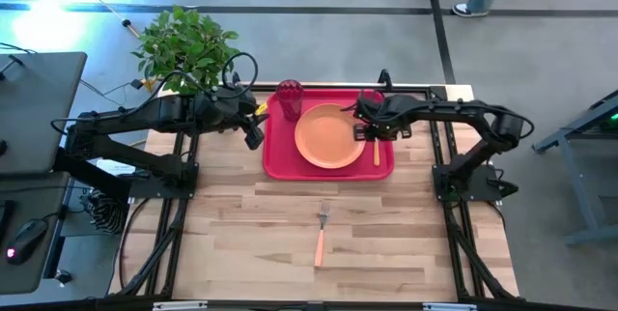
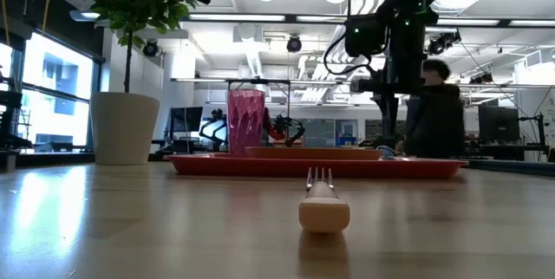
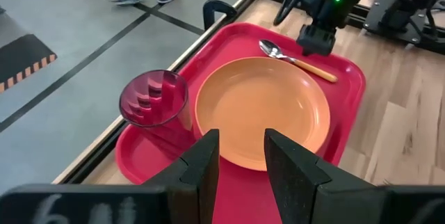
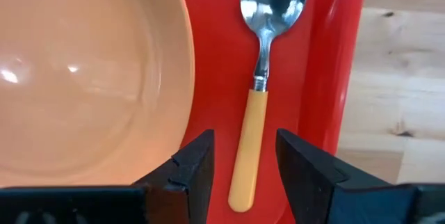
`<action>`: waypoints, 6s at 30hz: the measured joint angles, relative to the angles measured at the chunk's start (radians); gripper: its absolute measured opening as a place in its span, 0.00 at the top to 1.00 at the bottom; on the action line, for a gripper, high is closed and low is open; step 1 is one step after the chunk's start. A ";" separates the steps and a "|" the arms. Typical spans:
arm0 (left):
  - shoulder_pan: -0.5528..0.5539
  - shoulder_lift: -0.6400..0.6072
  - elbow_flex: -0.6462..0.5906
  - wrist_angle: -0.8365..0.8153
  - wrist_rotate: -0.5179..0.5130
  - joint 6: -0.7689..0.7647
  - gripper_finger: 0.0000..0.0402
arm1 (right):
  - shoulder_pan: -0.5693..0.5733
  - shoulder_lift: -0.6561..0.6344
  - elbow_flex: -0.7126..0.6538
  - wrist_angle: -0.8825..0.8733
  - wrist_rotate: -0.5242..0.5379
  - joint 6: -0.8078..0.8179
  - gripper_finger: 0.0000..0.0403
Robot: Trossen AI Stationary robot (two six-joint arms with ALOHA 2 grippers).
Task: Pick and place plate/cup/fork/spoon on tray
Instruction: Adjust the yellow spoon on the red tray, then put the orange fork on the red tray to the middle of the orange plate and yellow spoon
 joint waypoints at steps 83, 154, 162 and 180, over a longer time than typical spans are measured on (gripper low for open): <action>0.001 0.000 0.000 0.001 -0.013 0.001 0.74 | -0.144 0.192 -0.001 0.159 -0.045 -0.122 0.99; -0.005 0.000 0.000 -0.100 0.040 0.066 0.74 | 0.442 -0.128 0.000 0.220 0.139 0.415 0.99; -0.047 0.000 0.000 -0.203 0.046 -0.014 0.74 | 0.521 -0.093 0.000 0.256 0.100 0.542 0.99; -0.135 0.000 0.000 -0.300 0.045 -0.101 0.74 | 0.743 -0.024 0.122 0.637 0.298 0.552 1.00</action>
